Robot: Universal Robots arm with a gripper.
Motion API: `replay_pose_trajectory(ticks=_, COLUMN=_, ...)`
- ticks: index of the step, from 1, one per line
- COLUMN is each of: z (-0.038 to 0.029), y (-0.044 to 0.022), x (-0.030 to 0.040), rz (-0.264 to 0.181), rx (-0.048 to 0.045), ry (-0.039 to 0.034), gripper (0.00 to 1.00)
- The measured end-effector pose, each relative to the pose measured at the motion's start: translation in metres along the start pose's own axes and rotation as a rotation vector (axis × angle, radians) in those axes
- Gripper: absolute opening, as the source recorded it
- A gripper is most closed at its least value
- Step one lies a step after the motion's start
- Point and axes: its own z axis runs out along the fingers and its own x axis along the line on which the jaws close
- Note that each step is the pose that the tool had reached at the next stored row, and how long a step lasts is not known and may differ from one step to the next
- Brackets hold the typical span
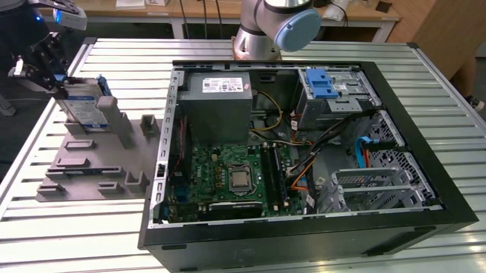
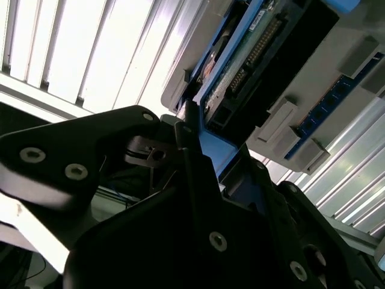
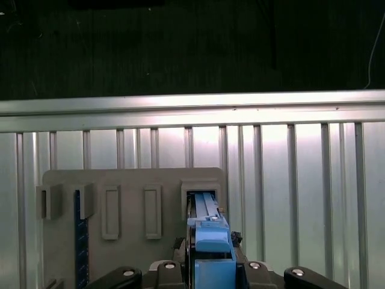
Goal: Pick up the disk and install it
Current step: 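Pick up the disk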
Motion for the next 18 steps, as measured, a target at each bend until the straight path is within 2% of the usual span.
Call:
replay_pose_trajectory(ticks=8, z=0.0000, y=0.0000, x=0.0000, rz=0.000, rx=0.0000, ry=0.0000, gripper=0.36)
replay_pose_trajectory(ticks=18, z=-0.0034, y=0.0000, x=0.0000, rz=0.000, rx=-0.0001, ry=0.0001, gripper=0.36)
